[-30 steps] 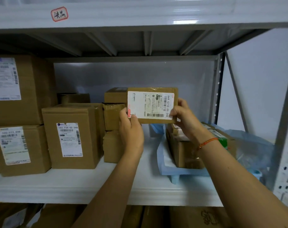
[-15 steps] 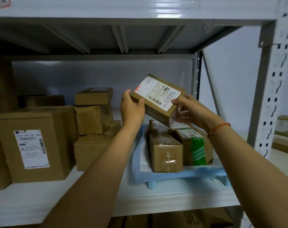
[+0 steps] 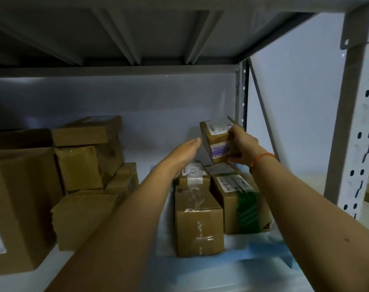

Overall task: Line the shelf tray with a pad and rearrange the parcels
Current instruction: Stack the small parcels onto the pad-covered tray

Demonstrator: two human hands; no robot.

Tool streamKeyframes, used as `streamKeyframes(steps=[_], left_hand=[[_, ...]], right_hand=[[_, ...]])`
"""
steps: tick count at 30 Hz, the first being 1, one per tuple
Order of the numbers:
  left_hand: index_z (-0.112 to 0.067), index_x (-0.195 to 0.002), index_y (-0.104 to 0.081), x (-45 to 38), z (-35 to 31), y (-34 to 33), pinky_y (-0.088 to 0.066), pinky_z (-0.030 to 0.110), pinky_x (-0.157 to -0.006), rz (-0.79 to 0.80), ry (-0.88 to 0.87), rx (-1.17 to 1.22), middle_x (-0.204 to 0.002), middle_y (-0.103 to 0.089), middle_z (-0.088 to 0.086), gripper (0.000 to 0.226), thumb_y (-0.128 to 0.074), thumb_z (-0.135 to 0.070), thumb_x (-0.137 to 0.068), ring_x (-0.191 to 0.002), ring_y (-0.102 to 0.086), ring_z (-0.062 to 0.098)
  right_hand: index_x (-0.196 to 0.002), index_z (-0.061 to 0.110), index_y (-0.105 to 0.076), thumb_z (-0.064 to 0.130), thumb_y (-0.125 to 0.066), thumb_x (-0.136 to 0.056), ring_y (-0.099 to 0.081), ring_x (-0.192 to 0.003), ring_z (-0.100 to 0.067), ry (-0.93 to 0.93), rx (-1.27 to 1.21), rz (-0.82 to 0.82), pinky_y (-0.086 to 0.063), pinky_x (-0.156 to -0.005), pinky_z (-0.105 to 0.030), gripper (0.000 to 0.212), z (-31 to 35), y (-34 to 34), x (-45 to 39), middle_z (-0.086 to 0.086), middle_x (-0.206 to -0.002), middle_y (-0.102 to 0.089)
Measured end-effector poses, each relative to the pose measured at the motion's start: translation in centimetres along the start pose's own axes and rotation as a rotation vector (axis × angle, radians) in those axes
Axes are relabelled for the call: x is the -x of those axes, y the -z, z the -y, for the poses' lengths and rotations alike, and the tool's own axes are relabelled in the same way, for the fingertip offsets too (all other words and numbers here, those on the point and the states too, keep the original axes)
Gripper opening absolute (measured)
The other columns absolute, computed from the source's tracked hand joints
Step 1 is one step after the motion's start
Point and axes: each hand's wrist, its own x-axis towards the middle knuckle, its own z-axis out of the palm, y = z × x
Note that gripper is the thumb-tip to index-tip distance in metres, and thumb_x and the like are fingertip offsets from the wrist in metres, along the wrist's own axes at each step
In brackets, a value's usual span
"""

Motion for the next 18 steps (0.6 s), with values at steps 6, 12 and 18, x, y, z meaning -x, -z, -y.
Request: streamKeyframes(steps=[6, 12, 18], left_hand=[[-0.021, -0.148, -0.033, -1.2, 1.2, -0.8, -0.025, 0.036, -0.113, -0.008, 0.036, -0.037, -0.154, -0.034, 0.002, 0.05, -0.023, -0.042, -0.104, -0.142, -0.031, 0.023], [-0.019, -0.146, -0.036, -1.5, 1.8, -0.9, -0.027, 0.033, -0.11, -0.052, 0.038, -0.041, -0.151, -0.039, 0.003, 0.048, -0.024, -0.04, -0.104, -0.14, -0.034, 0.022], [-0.019, -0.149, -0.031, -1.5, 2.5, -0.5, -0.025, 0.038, -0.116, -0.093, 0.057, -0.046, -0.154, -0.035, 0.004, 0.051, -0.026, -0.042, -0.103, -0.141, -0.032, 0.023]], right_hand=[[-0.119, 0.021, -0.052, 0.056, -0.057, -0.077, -0.07, -0.086, -0.03, -0.105, 0.162, 0.036, -0.059, -0.07, -0.039, 0.055, -2.1, 0.2, -3.5, -0.011, -0.101, -0.071], [-0.114, 0.02, -0.056, 0.063, -0.046, -0.078, -0.067, -0.09, -0.029, -0.097, 0.32, 0.029, -0.055, -0.081, -0.041, 0.057, -2.7, -0.5, -3.9, -0.009, -0.101, -0.07], [-0.122, 0.016, -0.053, 0.06, -0.037, -0.085, -0.057, -0.104, -0.033, -0.057, 0.499, 0.011, -0.044, -0.097, -0.048, 0.06, -2.5, -0.7, -4.0, -0.012, -0.116, -0.062]])
